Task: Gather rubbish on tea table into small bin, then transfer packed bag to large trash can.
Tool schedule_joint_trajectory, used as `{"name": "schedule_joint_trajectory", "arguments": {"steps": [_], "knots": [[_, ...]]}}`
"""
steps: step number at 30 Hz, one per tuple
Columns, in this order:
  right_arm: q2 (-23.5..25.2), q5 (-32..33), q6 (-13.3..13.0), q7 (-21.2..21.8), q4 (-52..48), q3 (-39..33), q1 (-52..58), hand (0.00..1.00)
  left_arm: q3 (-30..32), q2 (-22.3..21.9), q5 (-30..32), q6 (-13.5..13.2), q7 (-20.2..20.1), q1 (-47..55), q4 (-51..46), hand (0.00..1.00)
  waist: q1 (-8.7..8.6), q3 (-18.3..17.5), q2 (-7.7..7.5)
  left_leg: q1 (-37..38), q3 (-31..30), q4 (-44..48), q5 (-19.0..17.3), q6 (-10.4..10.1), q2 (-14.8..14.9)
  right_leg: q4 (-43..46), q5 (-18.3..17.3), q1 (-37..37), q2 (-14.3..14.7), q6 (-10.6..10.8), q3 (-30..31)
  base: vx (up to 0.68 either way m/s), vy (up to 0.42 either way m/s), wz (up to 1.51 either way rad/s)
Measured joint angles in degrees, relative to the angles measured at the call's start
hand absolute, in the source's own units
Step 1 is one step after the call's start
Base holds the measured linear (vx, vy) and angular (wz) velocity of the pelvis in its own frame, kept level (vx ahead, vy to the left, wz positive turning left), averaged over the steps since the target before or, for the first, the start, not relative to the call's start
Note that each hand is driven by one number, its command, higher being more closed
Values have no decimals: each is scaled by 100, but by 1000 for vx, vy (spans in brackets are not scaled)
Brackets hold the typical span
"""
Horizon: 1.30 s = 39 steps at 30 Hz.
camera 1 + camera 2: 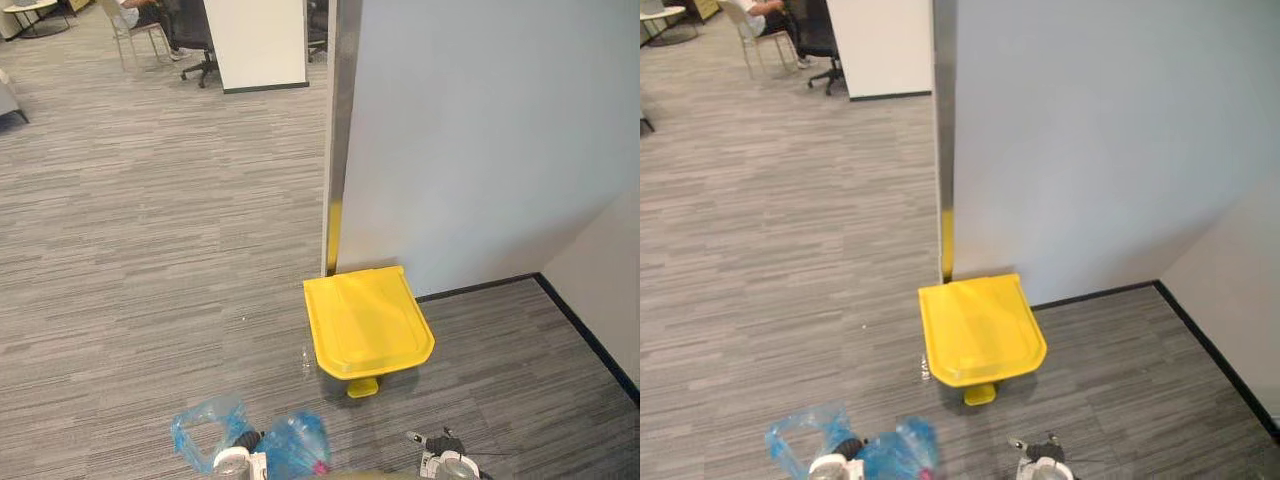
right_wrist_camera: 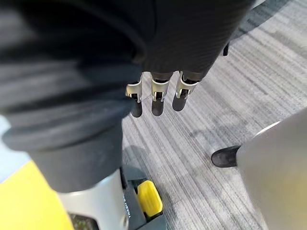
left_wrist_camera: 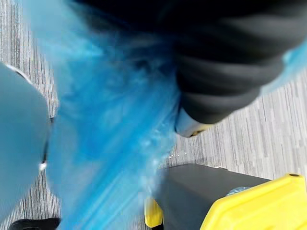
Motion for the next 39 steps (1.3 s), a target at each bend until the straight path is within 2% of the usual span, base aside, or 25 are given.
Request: {"name": "schedule_joint_trajectory", "arguments": {"steps": [1,2,3,4,5,8,9,10,11,12,13,14,15,17,19,23,25,29,34,39], "knots": [[6,0,0,0,-2,1,-9,0,7,0,0,0,0,-17,4,100,4,27,-2,1,-11,14,-32,17,2,164,-22,-60,-30,26,-13,-104,38,13],[-39,-2,-6,2,-37,-50,-25,0,77,-57,0,6,1,-131,12,100,-20,192,-41,9,-222,171,-269,156,5,1247,-99,-489,-180,107,-139,-115,11,22],[-43,76,-41,27,-63,-130,-71,0,108,-100,1,2,1,-231,11,100,-22,327,-30,39,-320,395,-403,182,-14,2293,-153,-1061,-289,71,-147,-95,25,29],[-27,37,-52,22,-152,-108,-71,0,94,-98,2,10,9,-251,26,100,-34,333,-92,112,-367,555,-528,239,4,2556,-396,-1334,-313,58,-181,-28,17,23],[-26,28,-60,25,-177,-73,-68,0,71,-49,3,3,11,-299,96,100,-20,367,-142,185,-429,669,-628,245,11,2449,-422,-1492,-306,35,-294,86,33,29],[21,9,-72,17,-265,-82,-138,0,36,45,7,16,11,-405,263,100,-31,422,-189,136,-602,1164,-1008,210,142,1229,-81,-2026,-116,38,-483,128,-31,40],[27,12,-72,2,-266,-94,-148,0,35,33,8,16,10,-421,264,100,-21,439,-215,132,-688,1345,-1151,148,159,750,-18,-2060,-105,61,-579,239,-138,74],[37,7,-66,-5,-254,-171,-173,0,36,22,10,18,9,-441,270,100,-33,465,-235,149,-864,1577,-1369,74,163,747,-2,-1995,-140,-6,-670,349,-199,74],[52,2,-44,-10,-226,-221,-163,0,40,20,9,16,13,-458,270,100,-13,464,-269,187,-976,1696,-1516,-16,154,637,-223,-1763,-130,0,-592,384,-215,52],[64,9,-37,-5,-181,-291,-207,0,41,-2,9,18,12,-527,298,100,37,515,-178,208,-1058,1800,-1619,-120,236,670,-150,-1744,-89,143,-623,396,-172,25],[37,-5,-35,-6,-233,-436,-307,0,39,-25,11,19,7,-608,309,100,39,630,18,178,-1154,1819,-1570,-183,334,878,-350,-1791,-17,209,-709,337,-114,16],[40,-6,-37,-13,-259,-557,-352,0,42,-70,13,20,9,-662,309,100,35,696,70,193,-1259,1738,-1484,-227,332,1052,-366,-1858,-26,181,-724,358,-109,24],[49,14,-23,-5,-292,-669,-352,0,51,-77,18,20,8,-660,309,100,28,709,96,221,-1307,1716,-1454,-195,339,1190,-446,-1879,-42,122,-743,268,-93,29],[81,-5,-4,-4,-367,-744,-297,0,52,-133,78,19,-3,-622,305,100,29,690,110,435,-1435,1644,-1307,-21,353,1589,-924,-1833,-64,110,-795,270,-99,18],[90,-9,-2,-3,-416,-703,-255,0,50,-135,127,19,-13,-630,266,100,24,671,122,475,-1539,1600,-1197,-44,399,1765,-1104,-1798,-126,37,-944,278,-91,14],[28,-1,18,-4,-405,-443,-264,0,52,-140,200,24,-14,-633,196,100,36,660,103,468,-1554,1449,-1107,-181,434,1752,-1087,-1793,-194,1,-1083,136,-33,13],[19,2,19,-8,-392,-228,-260,0,50,-99,200,24,-11,-635,191,100,55,615,31,340,-1556,1504,-1083,-226,390,1726,-1059,-1856,-252,18,-1061,-2,-10,8],[-22,37,13,-42,-400,129,-305,0,-16,-34,178,23,-10,-627,168,100,68,468,-88,-338,-1606,1776,-1083,-227,366,1372,-737,-2165,-266,2,-1101,-99,-11,16],[12,229,10,-71,-682,730,-491,0,-344,11,162,7,-3,-717,-130,100,78,460,-32,-1193,-1838,2377,-1083,-227,515,1252,-570,-2493,-241,-55,-1351,-106,-84,23],[-143,227,-114,-176,-1900,1364,-933,0,-773,51,100,-54,25,-743,-471,100,84,528,127,-1437,-1837,2352,-1065,-256,607,1267,-561,-2711,-217,-71,-1474,-82,-116,11]]}}
